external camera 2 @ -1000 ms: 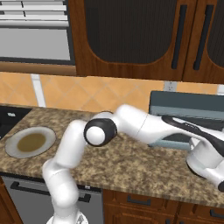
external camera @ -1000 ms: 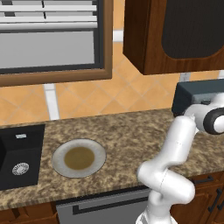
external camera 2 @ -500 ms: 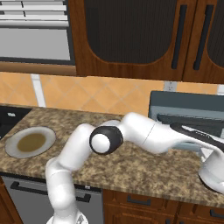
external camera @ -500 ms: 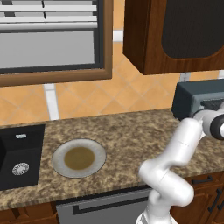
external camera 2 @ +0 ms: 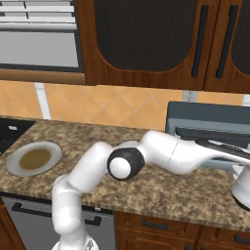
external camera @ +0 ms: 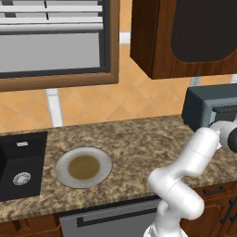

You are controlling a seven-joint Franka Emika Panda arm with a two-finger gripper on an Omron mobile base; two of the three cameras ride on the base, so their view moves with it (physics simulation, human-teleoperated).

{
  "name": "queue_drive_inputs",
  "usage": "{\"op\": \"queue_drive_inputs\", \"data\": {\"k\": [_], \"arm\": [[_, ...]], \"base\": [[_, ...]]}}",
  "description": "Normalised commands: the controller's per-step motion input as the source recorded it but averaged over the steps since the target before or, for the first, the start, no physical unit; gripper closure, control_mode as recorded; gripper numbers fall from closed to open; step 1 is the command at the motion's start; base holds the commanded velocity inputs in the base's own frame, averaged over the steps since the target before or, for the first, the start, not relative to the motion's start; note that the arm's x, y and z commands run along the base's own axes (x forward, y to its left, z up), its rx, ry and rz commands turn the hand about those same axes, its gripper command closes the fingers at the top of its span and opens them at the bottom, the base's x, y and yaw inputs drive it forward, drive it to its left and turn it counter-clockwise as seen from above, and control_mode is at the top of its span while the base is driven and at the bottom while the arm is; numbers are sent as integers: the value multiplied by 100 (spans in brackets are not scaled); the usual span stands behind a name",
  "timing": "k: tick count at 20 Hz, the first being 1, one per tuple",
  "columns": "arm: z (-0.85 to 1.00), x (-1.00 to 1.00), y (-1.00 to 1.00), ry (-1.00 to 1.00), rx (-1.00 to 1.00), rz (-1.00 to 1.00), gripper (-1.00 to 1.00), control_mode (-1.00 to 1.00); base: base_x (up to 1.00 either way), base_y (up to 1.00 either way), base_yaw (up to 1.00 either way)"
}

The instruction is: Pick up the kebab skewer and baguette bread, and place them inside the toaster oven. Close the toaster oven door and start by setting the timer.

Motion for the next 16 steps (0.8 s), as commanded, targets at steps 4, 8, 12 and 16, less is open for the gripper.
{"op": "queue_drive_inputs", "data": {"k": [4, 8, 12, 16], "arm": [[-9, 46, -38, 3, 0, 0, -100, -100], [-7, 39, -35, 5, 0, 0, -100, -100], [-6, 27, -24, 3, 0, 0, -100, -100], [-6, 19, -17, 1, 0, 0, -100, -100]], "base": [[0, 0, 0], [0, 0, 0], [0, 0, 0], [0, 0, 0]]}}
